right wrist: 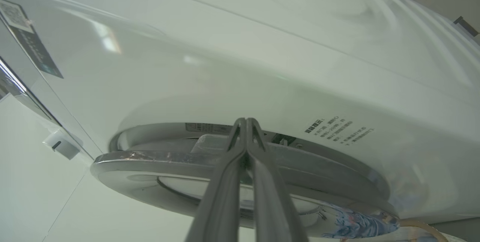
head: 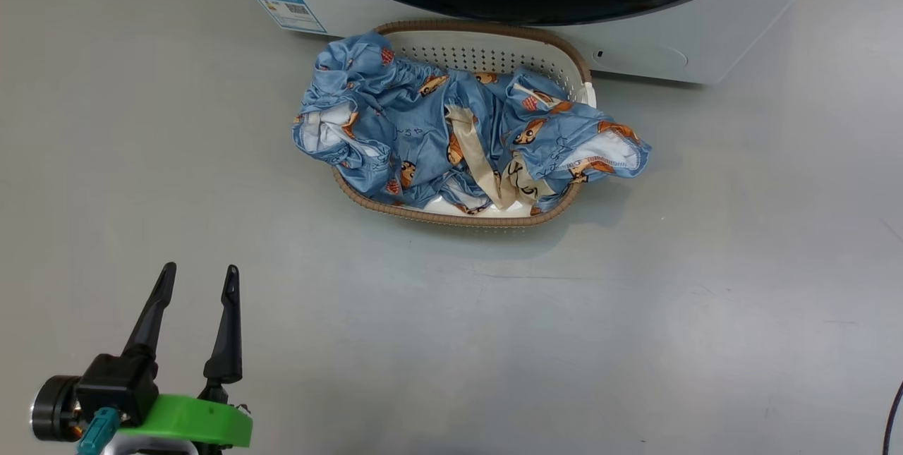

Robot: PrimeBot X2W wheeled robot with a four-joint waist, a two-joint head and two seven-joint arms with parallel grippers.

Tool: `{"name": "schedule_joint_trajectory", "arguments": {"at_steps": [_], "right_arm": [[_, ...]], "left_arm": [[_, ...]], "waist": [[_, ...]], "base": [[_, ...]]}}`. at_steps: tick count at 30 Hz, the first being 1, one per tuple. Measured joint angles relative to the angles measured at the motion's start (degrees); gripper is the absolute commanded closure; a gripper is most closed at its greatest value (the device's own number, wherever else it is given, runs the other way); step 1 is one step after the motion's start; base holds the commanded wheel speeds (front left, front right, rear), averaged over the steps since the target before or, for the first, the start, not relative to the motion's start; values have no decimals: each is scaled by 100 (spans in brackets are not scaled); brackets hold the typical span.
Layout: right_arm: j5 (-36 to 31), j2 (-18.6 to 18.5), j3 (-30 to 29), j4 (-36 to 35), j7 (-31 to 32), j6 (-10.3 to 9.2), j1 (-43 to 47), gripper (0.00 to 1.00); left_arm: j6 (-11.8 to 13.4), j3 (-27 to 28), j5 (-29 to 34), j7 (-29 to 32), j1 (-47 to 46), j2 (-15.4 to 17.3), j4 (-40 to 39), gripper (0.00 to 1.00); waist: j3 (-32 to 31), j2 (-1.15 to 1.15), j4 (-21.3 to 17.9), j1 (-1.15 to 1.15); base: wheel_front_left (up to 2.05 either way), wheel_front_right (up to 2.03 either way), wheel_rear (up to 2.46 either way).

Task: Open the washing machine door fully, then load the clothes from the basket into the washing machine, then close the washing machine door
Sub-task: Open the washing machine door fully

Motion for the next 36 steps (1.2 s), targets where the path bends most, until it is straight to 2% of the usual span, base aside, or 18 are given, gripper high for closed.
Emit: {"name": "schedule_joint_trajectory", "arguments": {"at_steps": [17,22,28,36], "right_arm": [[54,-27,259,68,186,0,-585,100],[114,129,423,96,270,0,-738,100],[227,127,492,108,370,0,-868,100],[249,109,599,168,481,0,-982,100]], "left_arm": [[0,294,0,-1,2,2,48,0],[0,514,29,-1,47,15,261,0],[0,775,35,-1,151,40,602,0],[0,795,100,0,193,36,755,0]], "waist": [[486,0,142,0],[588,0,138,0],[653,0,80,0],[694,0,3,0]], "base": [[0,0,0],[0,0,0],[0,0,0],[0,0,0]]}}
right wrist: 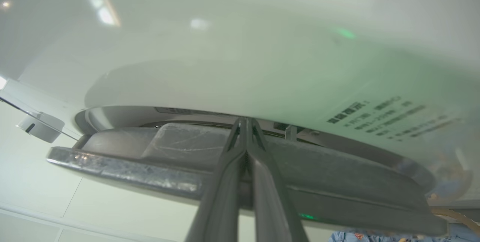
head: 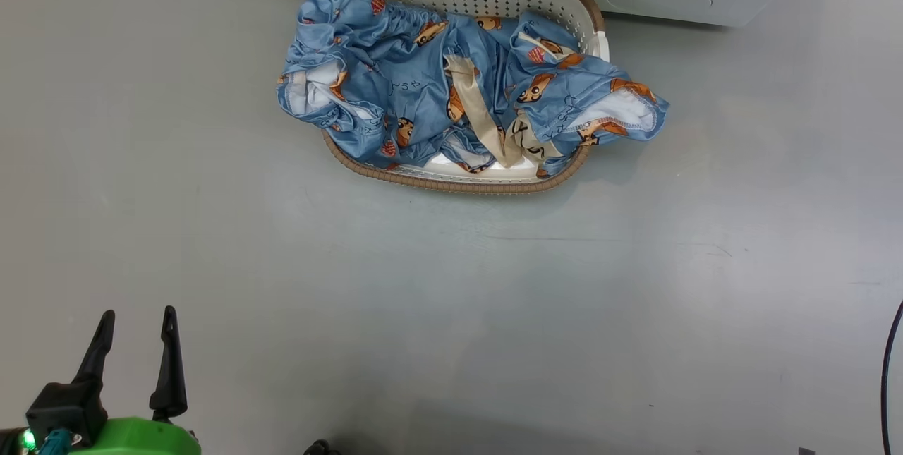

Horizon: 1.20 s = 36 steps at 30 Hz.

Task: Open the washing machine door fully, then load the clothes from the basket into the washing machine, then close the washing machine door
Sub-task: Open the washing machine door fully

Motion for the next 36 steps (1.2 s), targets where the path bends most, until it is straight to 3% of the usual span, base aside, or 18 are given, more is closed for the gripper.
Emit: {"name": "schedule_joint_trajectory", "arguments": {"at_steps": [26,36], "right_arm": [[-68,-152,334,209,91,4,-488,100],[-68,-94,577,201,138,3,-578,100]], "left_arm": [[0,-253,-212,-1,-22,197,53,0],[0,-140,-313,-1,-22,341,5,0]], "waist": [[194,0,33,0],[193,0,-140,0]], "base": [[0,0,0],[0,0,0]]}}
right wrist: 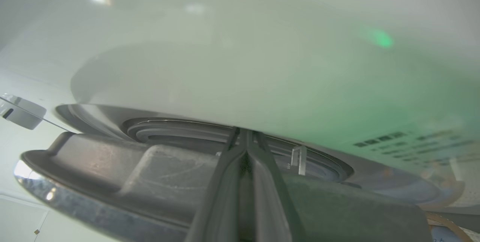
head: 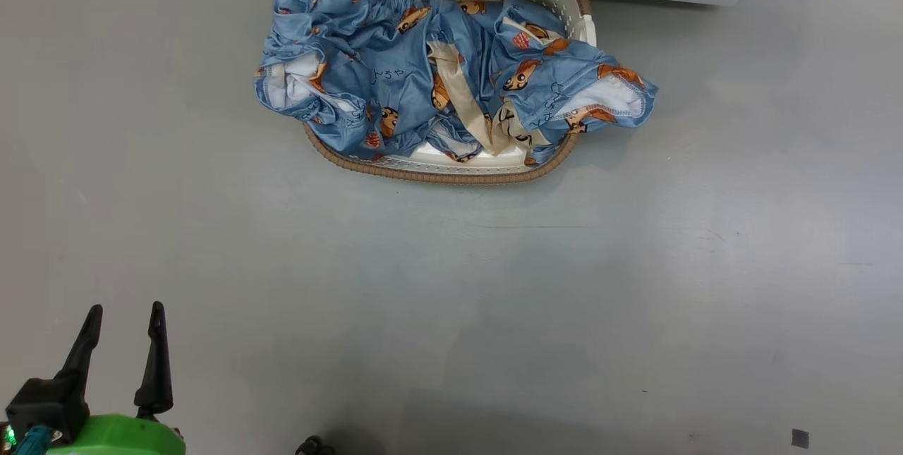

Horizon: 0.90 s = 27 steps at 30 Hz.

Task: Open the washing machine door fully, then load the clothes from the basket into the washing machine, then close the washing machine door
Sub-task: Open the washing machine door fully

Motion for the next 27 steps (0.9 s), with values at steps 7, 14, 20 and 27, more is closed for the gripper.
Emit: {"name": "schedule_joint_trajectory", "arguments": {"at_steps": [7,14,20,27], "right_arm": [[1,-35,114,5,105,0,1,100],[30,-48,159,45,187,0,1,100],[55,-88,187,47,247,0,0,100],[69,-113,249,52,305,-1,-9,100]], "left_arm": [[0,-97,-101,0,-2,55,-22,0],[0,-88,-102,0,-7,74,-15,0],[0,-86,-109,0,-25,74,-3,0],[0,-93,-149,0,-24,76,0,0]], "waist": [[42,0,-81,0],[49,0,-62,0],[43,0,-39,0],[36,0,-47,0]], "base": [[0,0,0],[0,0,0],[0,0,0],[0,0,0]]}}
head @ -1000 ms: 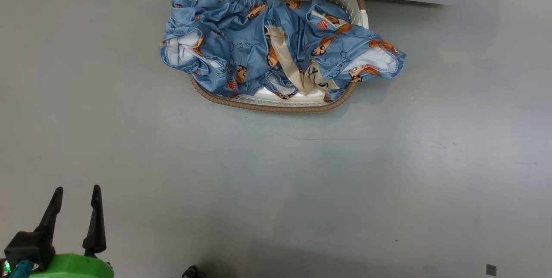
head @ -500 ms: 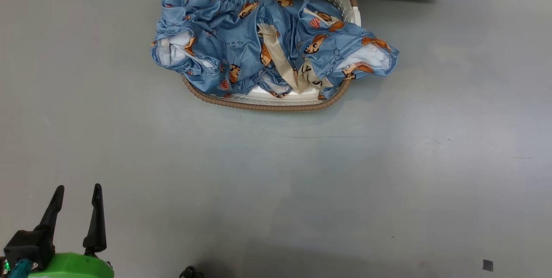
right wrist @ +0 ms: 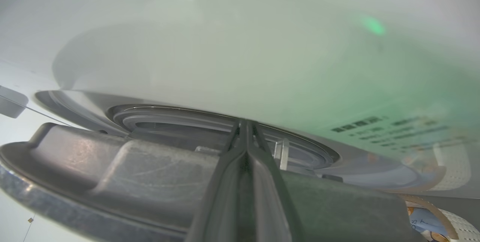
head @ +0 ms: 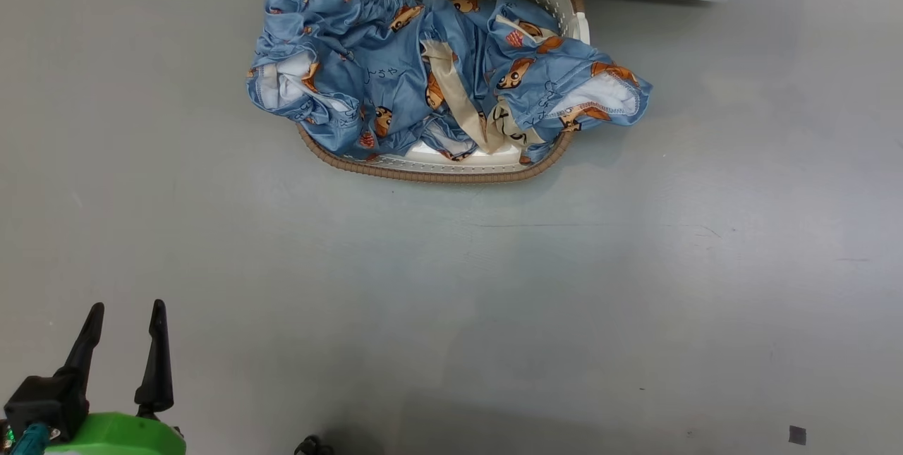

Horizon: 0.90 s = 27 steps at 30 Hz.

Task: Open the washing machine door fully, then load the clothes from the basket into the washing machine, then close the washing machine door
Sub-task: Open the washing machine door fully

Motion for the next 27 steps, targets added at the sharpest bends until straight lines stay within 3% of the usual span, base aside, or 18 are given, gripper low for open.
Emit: {"name": "schedule_joint_trajectory", "arguments": {"at_steps": [27], "right_arm": [[43,47,255,-42,52,0,-11,100]], "left_arm": [[0,8,-80,0,1,153,-1,0]], "waist": [[-11,0,-198,0]], "base": [[0,0,0]]}}
